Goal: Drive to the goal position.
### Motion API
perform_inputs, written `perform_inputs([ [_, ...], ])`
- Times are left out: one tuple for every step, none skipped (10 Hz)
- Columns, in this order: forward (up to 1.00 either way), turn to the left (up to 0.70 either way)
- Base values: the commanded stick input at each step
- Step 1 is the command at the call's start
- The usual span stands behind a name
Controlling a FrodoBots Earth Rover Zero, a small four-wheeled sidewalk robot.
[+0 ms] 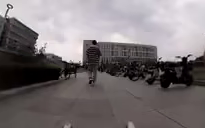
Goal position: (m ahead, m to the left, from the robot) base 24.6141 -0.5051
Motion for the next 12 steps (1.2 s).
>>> perform_inputs([
  [0.70,0.00],
  [0.70,0.00],
  [0.70,0.00],
  [0.70,0.00],
  [0.70,0.00],
  [0.70,0.00],
  [0.70,0.00],
  [0.70,0.00],
  [0.70,0.00],
  [0.70,0.00],
  [0.70,0.00],
  [0.70,0.00],
])
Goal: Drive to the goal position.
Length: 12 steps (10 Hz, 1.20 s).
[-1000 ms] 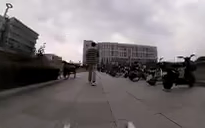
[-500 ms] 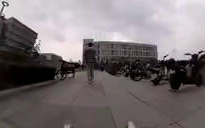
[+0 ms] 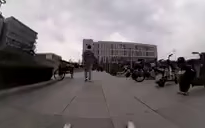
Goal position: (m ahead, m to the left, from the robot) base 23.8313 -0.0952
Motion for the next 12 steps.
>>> perform_inputs([
  [0.70,0.00],
  [0.70,0.00],
  [0.70,0.00],
  [0.70,0.00],
  [0.70,0.00],
  [0.70,0.00],
  [0.70,0.00],
  [0.70,0.00],
  [0.70,0.00],
  [0.70,0.00],
  [0.70,0.00],
  [0.70,0.00],
])
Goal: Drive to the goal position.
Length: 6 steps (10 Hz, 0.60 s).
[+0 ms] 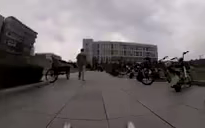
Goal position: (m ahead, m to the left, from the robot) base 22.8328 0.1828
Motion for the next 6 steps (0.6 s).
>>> perform_inputs([
  [0.70,0.00],
  [0.70,0.00],
  [0.70,0.00],
  [0.70,0.00],
  [0.70,0.00],
  [0.70,0.00],
])
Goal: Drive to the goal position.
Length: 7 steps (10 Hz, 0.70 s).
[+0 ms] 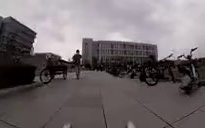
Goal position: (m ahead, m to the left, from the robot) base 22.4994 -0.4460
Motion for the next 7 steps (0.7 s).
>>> perform_inputs([
  [0.70,0.00],
  [0.70,0.00],
  [0.70,0.00],
  [0.70,0.00],
  [0.70,0.00],
  [0.70,0.00],
  [0.70,0.00],
])
